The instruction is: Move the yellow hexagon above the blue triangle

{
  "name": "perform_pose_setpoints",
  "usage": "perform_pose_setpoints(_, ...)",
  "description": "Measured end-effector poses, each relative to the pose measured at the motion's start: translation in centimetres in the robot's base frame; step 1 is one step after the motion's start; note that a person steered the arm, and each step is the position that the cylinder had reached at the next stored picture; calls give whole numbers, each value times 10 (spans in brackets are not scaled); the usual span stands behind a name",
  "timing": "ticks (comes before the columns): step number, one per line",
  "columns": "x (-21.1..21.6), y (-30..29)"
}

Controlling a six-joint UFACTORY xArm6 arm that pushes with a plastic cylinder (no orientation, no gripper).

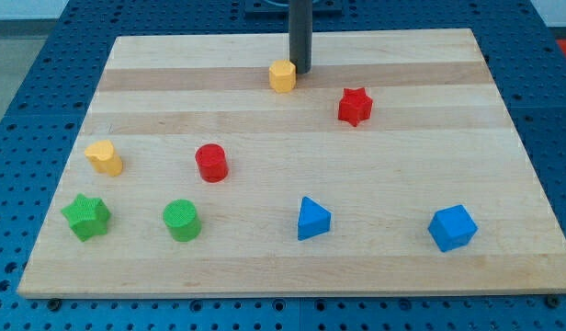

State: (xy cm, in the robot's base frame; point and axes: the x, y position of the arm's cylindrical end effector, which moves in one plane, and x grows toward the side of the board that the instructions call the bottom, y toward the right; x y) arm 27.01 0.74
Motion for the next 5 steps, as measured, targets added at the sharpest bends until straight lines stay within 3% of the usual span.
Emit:
perform_pose_setpoints(3, -43, -30)
perform_pose_setpoints(5, -20, -41)
